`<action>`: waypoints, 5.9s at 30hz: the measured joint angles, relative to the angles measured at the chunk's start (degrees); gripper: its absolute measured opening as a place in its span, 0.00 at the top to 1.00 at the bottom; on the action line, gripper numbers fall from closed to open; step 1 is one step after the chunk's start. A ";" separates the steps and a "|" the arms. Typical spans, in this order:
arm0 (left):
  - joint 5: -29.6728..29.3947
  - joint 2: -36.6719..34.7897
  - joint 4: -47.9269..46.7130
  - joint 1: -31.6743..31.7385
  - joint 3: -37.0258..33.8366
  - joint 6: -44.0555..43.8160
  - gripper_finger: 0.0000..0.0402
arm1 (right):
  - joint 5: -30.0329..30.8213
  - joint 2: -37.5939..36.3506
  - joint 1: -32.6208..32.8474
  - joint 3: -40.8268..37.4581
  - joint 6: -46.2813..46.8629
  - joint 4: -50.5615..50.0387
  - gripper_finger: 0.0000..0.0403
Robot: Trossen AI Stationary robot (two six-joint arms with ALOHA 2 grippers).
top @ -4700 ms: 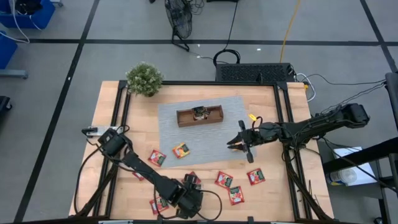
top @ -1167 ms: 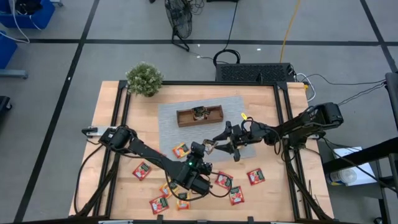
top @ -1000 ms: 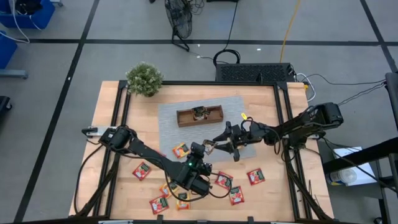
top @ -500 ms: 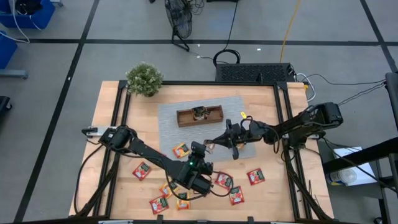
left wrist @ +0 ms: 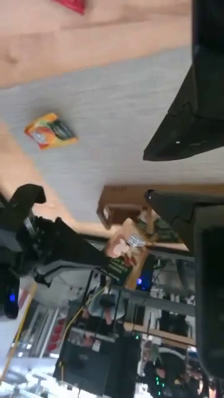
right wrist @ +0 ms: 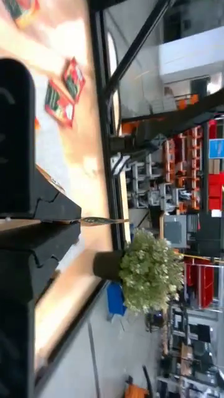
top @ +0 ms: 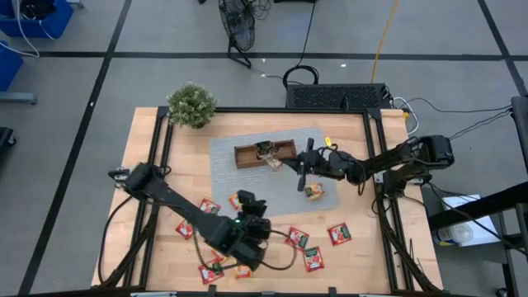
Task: Pick & Place Tea
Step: Put the brown tea bag into the middle section of the wooden organizer
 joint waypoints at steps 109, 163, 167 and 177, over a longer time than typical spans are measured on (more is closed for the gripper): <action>43.07 -40.47 72.85 19.90 -62.43 13.16 0.77 | 22.91 21.99 -5.40 26.78 -67.46 -24.06 0.78; 42.30 -40.52 71.88 19.90 -62.43 13.61 0.77 | 1.84 21.73 -7.55 29.46 -36.79 -43.51 1.00; 42.30 -40.52 71.59 19.90 -62.43 13.27 0.77 | 2.70 22.45 -7.00 29.57 -36.84 -43.31 1.00; 42.30 -40.52 71.51 19.90 -62.43 13.16 0.77 | 6.60 17.86 -3.88 29.36 -37.88 -43.35 1.00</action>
